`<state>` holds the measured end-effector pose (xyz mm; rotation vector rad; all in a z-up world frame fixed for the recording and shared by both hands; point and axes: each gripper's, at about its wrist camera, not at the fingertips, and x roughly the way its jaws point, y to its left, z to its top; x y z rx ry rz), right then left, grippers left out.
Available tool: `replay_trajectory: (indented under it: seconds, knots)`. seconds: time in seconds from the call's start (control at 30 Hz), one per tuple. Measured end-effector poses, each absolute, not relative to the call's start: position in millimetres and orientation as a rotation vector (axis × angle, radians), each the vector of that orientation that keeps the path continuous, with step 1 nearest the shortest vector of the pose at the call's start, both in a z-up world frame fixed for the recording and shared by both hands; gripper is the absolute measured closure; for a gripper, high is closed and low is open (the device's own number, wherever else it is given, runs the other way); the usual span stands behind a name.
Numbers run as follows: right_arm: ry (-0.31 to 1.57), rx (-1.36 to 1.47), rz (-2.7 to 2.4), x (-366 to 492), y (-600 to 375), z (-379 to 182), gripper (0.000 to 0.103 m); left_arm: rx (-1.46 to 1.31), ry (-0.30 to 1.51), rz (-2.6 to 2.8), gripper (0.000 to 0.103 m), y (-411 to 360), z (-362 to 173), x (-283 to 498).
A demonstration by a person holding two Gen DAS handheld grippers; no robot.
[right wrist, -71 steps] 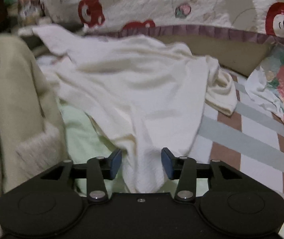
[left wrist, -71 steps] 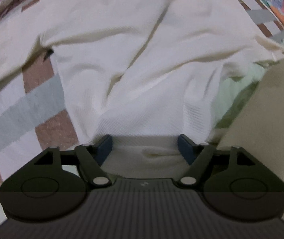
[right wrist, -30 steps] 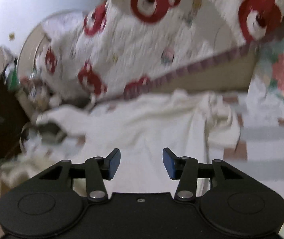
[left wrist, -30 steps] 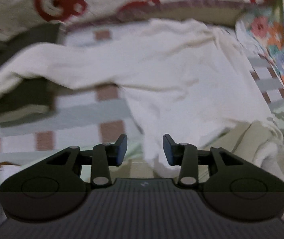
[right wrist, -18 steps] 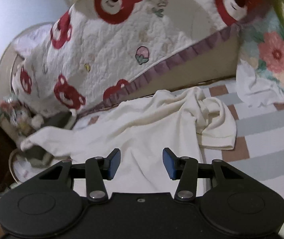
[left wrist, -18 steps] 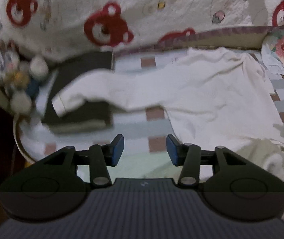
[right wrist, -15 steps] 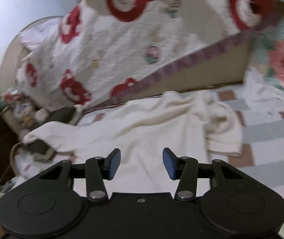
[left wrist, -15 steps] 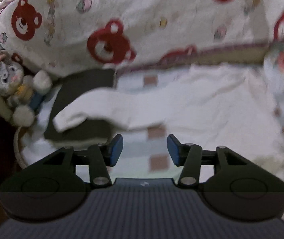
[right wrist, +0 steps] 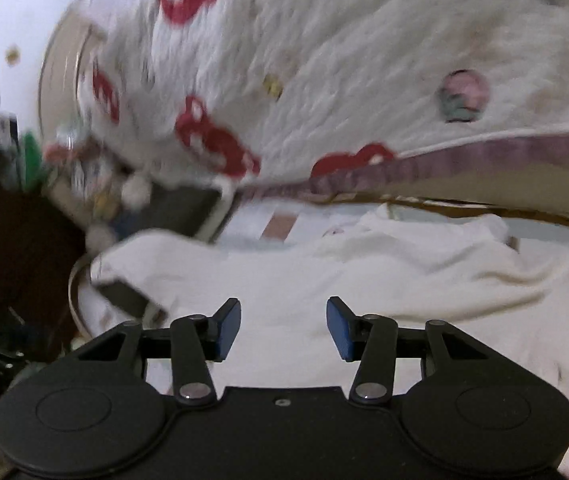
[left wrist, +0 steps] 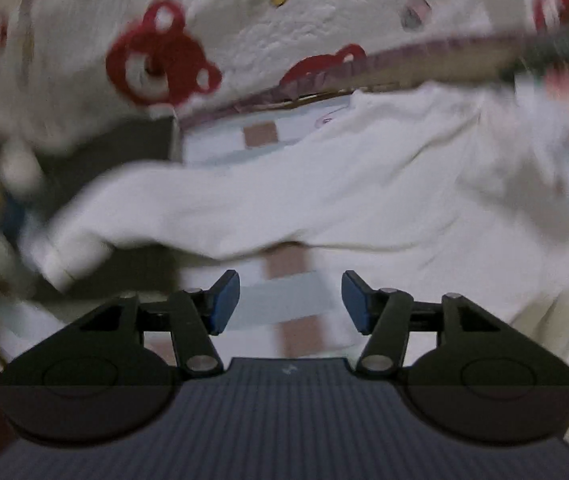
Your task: Fold clothes
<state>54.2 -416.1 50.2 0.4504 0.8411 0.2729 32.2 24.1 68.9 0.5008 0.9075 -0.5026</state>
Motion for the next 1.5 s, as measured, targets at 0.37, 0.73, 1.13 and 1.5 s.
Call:
replay_trajectory:
  seconds: [0.37,0.73,1.13,1.5]
  knots:
    - [1.214,-0.154,0.084,229,-417,7,0.071,0.661,0.773,-0.554,0.039,-57,-36,198]
    - [1.360,-0.148,0.166,293,-507,-81,0.067,0.573,0.845,-0.749,0.042,-115,-100,341]
    - [1.117,0.144,-0.022,269,-559,-90,0.062,0.303,0.933,-0.948,0.058,-128,-103,353]
    - [1.017,-0.241,-0.203,221,-524,-33,0.063,0.246,0.966,-1.086,0.052,-267,-136,362]
